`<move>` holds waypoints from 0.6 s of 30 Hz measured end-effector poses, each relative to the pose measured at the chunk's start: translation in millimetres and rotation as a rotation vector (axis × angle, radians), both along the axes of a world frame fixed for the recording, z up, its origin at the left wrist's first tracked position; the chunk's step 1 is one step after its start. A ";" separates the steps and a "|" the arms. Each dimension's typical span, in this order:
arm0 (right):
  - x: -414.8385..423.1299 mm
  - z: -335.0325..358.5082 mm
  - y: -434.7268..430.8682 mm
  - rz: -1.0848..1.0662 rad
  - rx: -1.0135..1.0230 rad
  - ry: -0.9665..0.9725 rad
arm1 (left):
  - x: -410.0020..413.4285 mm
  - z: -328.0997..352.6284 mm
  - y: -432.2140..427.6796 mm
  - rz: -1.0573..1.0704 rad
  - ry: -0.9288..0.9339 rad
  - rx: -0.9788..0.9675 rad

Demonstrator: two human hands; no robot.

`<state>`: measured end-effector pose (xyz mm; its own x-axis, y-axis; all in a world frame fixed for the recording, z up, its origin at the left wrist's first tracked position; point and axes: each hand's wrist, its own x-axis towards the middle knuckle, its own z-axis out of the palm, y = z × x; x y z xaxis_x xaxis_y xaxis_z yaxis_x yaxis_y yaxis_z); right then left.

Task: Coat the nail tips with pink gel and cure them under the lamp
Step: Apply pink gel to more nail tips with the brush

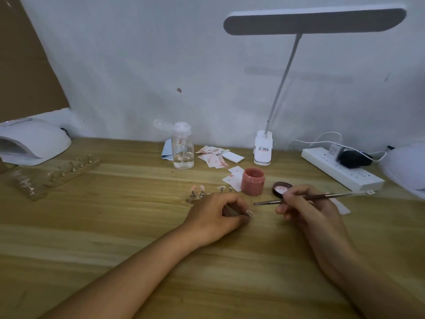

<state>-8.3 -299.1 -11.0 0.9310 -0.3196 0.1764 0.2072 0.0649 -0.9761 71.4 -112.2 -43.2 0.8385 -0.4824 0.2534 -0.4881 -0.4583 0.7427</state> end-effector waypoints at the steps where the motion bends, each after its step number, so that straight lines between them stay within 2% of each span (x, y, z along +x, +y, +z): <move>1: -0.8 0.3 1.6 0.001 -0.003 -0.012 | 0.1 0.5 0.1 -0.001 0.000 -0.002; 11: 0.7 -5.3 6.4 0.077 -0.179 -0.038 | 1.5 1.0 -0.3 -0.013 0.038 -0.041; 18: 1.0 -6.9 5.8 0.043 -0.177 -0.042 | 1.2 1.2 -0.5 -0.016 0.037 -0.038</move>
<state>-7.3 -293.3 -17.9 0.9337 -0.2400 0.2656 0.2490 -0.0978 -0.9636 72.6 -112.7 -42.0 0.8399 -0.4863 0.2410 -0.4673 -0.4222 0.7768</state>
